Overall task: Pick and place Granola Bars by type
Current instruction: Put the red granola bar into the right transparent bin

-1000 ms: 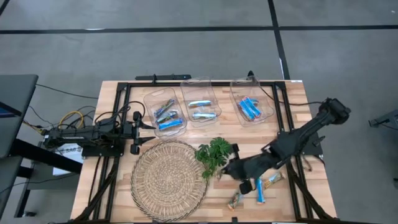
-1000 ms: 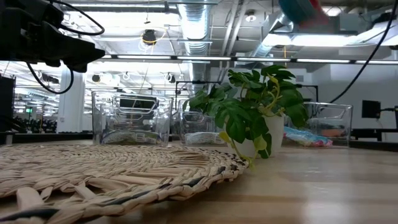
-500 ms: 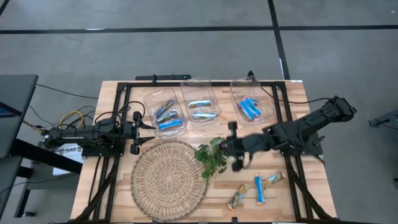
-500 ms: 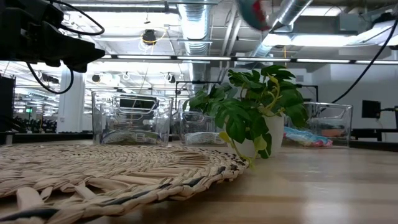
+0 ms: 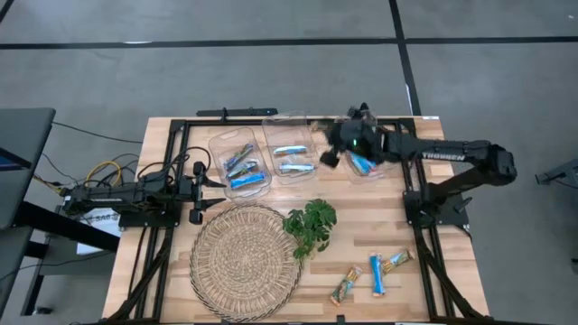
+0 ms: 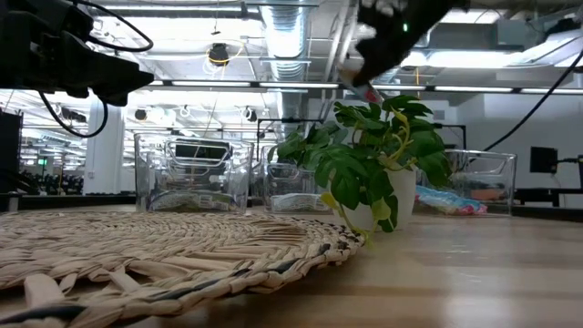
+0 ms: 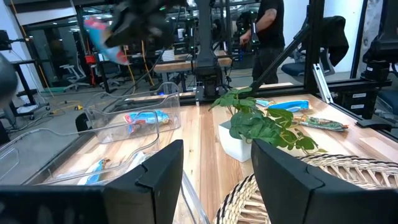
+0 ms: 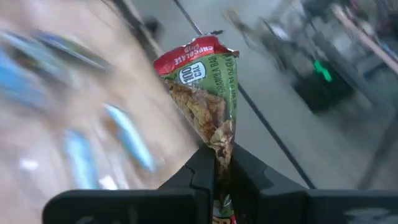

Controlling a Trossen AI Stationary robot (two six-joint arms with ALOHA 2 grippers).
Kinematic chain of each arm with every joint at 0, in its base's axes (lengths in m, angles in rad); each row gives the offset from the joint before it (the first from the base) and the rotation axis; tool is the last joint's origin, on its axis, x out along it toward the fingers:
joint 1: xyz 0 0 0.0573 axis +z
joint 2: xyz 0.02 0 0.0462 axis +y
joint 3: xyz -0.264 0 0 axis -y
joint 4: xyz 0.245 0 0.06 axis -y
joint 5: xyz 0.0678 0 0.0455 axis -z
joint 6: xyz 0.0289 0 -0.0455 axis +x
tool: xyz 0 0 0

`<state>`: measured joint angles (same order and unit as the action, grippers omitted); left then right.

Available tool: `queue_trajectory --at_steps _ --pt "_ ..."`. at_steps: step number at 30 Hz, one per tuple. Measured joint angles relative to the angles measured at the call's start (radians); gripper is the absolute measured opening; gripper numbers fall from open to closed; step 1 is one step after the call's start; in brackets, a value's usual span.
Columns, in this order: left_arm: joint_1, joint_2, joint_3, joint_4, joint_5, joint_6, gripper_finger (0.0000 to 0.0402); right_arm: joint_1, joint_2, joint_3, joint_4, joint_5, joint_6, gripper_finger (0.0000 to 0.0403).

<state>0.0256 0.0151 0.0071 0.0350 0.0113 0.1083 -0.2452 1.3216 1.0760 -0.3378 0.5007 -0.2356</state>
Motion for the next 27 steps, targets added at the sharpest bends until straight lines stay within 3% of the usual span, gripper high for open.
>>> queue_trajectory --at_steps 11,18,27 --pt "0.0 0.0 0.0 0.0 0.0 0.0 0.0183 -0.299 0.0 0.0 -0.28 -0.005 0.251 0.0028" --pt "0.0 0.0 0.0 0.0 0.0 0.0 0.0183 -0.341 0.0 0.0 -0.481 -0.048 0.441 0.0027" --pt "0.0 0.0 0.0 0.0 0.0 0.0 0.0183 -0.338 0.0 0.0 -0.519 -0.113 0.455 0.0029"
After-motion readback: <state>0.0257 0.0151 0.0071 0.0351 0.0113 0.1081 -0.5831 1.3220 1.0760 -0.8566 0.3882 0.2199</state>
